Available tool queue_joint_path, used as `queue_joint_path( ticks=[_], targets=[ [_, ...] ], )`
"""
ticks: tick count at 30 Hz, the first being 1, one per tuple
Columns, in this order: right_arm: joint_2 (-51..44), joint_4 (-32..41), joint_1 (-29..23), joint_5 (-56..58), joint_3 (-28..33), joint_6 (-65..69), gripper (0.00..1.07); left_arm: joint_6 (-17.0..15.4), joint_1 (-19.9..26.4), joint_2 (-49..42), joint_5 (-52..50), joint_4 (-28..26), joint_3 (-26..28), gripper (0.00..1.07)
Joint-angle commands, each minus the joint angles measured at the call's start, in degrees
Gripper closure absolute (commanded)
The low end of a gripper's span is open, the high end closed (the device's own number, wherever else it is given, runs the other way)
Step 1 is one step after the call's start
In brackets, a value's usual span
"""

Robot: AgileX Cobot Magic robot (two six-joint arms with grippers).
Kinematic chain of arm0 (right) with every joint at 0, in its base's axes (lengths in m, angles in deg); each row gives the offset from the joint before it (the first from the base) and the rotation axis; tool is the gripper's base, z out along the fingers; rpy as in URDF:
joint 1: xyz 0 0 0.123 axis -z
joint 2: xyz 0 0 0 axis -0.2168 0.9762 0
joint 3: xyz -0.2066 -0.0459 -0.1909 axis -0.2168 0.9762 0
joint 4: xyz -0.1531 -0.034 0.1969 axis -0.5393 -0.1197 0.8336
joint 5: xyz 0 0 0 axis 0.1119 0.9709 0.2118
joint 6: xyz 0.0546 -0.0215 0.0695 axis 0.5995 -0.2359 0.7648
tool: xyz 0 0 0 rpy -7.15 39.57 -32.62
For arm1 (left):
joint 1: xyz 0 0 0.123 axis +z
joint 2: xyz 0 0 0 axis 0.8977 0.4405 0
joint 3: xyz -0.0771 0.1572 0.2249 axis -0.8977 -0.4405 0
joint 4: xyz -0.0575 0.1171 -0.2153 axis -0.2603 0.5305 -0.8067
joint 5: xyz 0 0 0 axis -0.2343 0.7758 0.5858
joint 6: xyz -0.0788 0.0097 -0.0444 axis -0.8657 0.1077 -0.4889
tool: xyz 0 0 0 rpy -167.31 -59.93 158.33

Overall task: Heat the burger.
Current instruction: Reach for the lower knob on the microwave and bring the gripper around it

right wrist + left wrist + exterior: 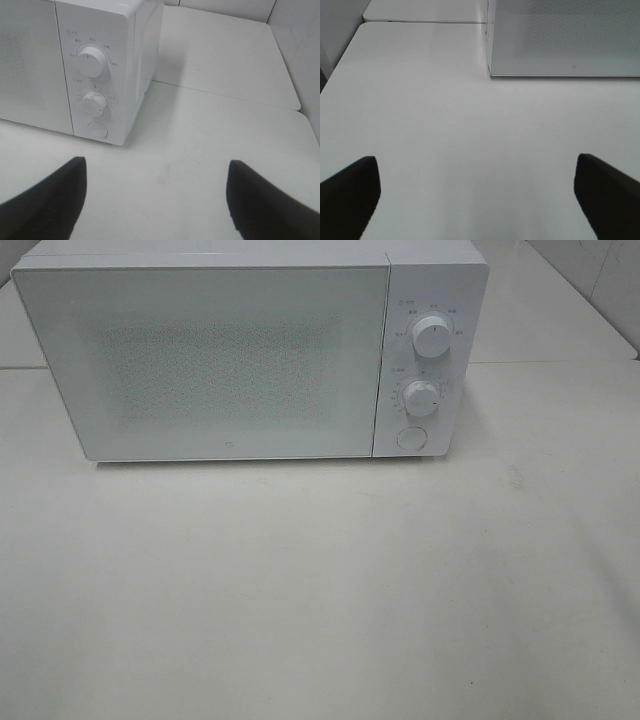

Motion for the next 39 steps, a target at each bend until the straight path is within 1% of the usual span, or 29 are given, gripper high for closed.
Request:
queue_joint_path(
  ticks=[1,3,6,9,11,12,15,16,17,18,19,20,21,22,23,24,25,26,28,29,30,32,33,34,35,36,37,38,39],
  targets=[
    [6.2,0.1,0.2,-10.4,0.2,0.6,0.32,0.0,0.0,-1.4,-0.8,-0.3,-0.1,0.09],
    [7.7,0.1,0.2,-12.3,0.2,0.6,0.32,0.0,0.0,-1.4,-0.8,-0.3,-0.1,0.09],
    [15.2,0.1,0.2,-21.8,0.2,0.7,0.32,0.0,0.0,-1.4,-0.8,-0.3,-0.1,0.09],
    [16.3,0.1,0.2,-23.1,0.2,0.7,0.32,0.0,0.0,-1.4,-0.8,-0.3,-0.1,0.09],
    [20.5,0.1,0.2,-28.1,0.2,0.7,0.32,0.0,0.0,-1.4,-0.8,-0.3,-0.1,0.09],
    [20.5,0.1,0.2,-28.1,0.2,0.7,0.32,0.0,0.0,-1.4,-0.8,-0.3,-0.1,0.09],
    [26.8,0.1,0.2,-36.0,0.5,0.5,0.32,0.0,0.0,-1.4,-0.8,-0.3,-0.1,0.09],
    [26.8,0.1,0.2,-36.0,0.5,0.5,0.32,0.0,0.0,-1.4,-0.8,-0.3,-0.1,0.09],
    [28.2,0.2,0.2,-38.4,0.8,0.2,0.32,0.0,0.0,-1.4,-0.8,-0.3,-0.1,0.09],
    [31.1,2.0,0.2,-43.4,1.7,-0.9,0.32,0.0,0.0,-1.4,-0.8,-0.3,-0.1,0.09],
    [31.1,2.0,0.2,-43.4,1.7,-0.9,0.32,0.0,0.0,-1.4,-0.8,-0.3,-0.1,0.09],
    [32.3,4.0,0.1,-46.2,2.2,-2.2,0.32,0.0,0.0,-1.4,-0.8,-0.3,-0.1,0.09],
    [35.4,9.7,-1.0,-51.6,3.4,-5.7,0.32,0.0,0.0,-1.4,-0.8,-0.3,-0.1,0.09],
    [35.4,9.7,-1.0,-51.6,3.4,-5.7,0.32,0.0,0.0,-1.4,-0.8,-0.3,-0.1,0.09],
    [38.2,14.6,-2.7,-56.6,4.4,-9.7,0.32,0.0,0.0,-1.4,-0.8,-0.3,-0.1,0.09],
    [38.2,14.6,-2.7,-56.6,4.4,-9.7,0.32,0.0,0.0,-1.4,-0.8,-0.3,-0.1,0.09],
    [39.5,16.4,-3.7,-58.8,4.8,-11.7,0.32,0.0,0.0,-1.4,-0.8,-0.3,-0.1,0.09],
    [42.9,20.3,-6.1,-63.3,5.1,-15.9,0.32,0.0,0.0,-1.4,-0.8,-0.3,-0.1,0.09],
    [44.6,21.9,-7.0,-65.1,5.1,-17.2,0.32,0.0,0.0,-1.4,-0.8,-0.3,-0.1,0.09],
    [47.5,25.0,-9.3,-68.5,5.1,-19.1,0.32,0.0,0.0,-1.4,-0.8,-0.3,-0.1,0.09],
    [47.5,25.0,-9.3,-68.5,5.1,-19.1,0.32,0.0,0.0,-1.4,-0.8,-0.3,-0.1,0.09],
    [51.9,28.4,-12.9,-73.6,5.1,-19.1,0.32,0.0,0.0,-1.4,-0.8,-0.3,-0.1,0.09],
    [51.9,28.4,-12.9,-73.6,5.1,-19.1,0.32,0.0,0.0,-1.4,-0.8,-0.3,-0.1,0.09],
    [54.7,30.6,-15.1,-77.2,5.1,-19.1,0.32,0.0,0.0,-1.4,-0.8,-0.3,-0.1,0.09],
    [56.0,32.1,-16.4,-78.8,5.1,-19.1,0.32,0.0,0.0,-1.4,-0.8,-0.3,-0.1,0.09],
    [56.0,32.1,-16.4,-78.8,5.1,-19.1,0.32,0.0,0.0,-1.4,-0.8,-0.3,-0.1,0.09],
    [58.1,35.8,-18.9,-81.5,5.1,-19.1,0.32,0.0,0.0,-1.4,-0.8,-0.3,-0.1,0.09],
    [59.1,37.6,-20.2,-82.6,5.0,-19.1,0.32,0.0,0.0,-1.4,-0.8,-0.3,-0.1,0.09],
    [59.1,37.6,-20.2,-82.6,5.0,-19.1,0.32,0.0,0.0,-1.4,-0.8,-0.3,-0.1,0.09]
  ],
)
